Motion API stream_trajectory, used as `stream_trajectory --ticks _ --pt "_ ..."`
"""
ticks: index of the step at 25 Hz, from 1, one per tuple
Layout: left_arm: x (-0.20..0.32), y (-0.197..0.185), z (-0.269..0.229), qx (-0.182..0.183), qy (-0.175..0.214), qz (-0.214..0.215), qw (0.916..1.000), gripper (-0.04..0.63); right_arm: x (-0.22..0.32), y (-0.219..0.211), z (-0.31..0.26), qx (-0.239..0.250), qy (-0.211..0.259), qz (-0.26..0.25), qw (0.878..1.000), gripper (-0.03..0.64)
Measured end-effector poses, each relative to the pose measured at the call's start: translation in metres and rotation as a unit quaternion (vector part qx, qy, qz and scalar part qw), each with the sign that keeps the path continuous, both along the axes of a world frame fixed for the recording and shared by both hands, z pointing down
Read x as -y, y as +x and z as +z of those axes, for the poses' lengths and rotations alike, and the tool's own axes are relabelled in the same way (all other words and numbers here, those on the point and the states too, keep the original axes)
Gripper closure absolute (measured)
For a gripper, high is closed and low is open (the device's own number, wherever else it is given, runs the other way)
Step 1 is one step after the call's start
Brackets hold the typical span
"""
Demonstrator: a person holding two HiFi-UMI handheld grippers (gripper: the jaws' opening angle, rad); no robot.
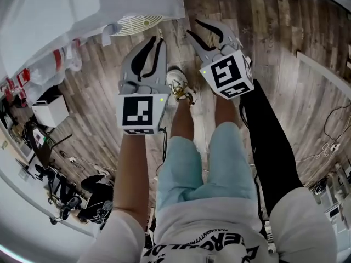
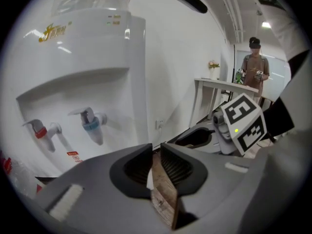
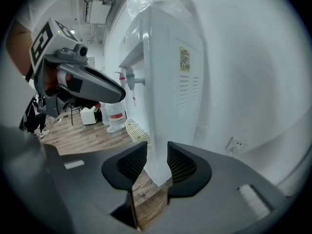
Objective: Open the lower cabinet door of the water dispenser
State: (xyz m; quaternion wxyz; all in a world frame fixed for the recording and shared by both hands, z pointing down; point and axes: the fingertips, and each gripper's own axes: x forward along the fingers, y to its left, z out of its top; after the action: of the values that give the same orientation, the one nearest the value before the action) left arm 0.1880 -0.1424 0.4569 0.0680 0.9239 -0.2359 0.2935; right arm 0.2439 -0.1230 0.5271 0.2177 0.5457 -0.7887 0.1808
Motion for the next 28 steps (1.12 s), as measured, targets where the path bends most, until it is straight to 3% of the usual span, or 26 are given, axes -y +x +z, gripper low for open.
stream_trajectory --ticks 12,20,28 --pt "0.015 0.010 0.068 0.016 -0.004 0.005 0.9998 0.534 0.019 -0.013 0.074 0.026 -0.004 -0.012 1.000 0.489" --pt "0.023 0.009 0.100 0.034 -0.014 0.002 0.9993 0.534 0.036 -0.010 0.115 0.013 -0.013 -0.020 1.000 0.482" --pt "0.033 0.002 0.116 0.057 -0.018 -0.013 0.9981 0.534 0.056 -0.025 0.146 -0.060 -0.014 -0.092 0.994 0.476"
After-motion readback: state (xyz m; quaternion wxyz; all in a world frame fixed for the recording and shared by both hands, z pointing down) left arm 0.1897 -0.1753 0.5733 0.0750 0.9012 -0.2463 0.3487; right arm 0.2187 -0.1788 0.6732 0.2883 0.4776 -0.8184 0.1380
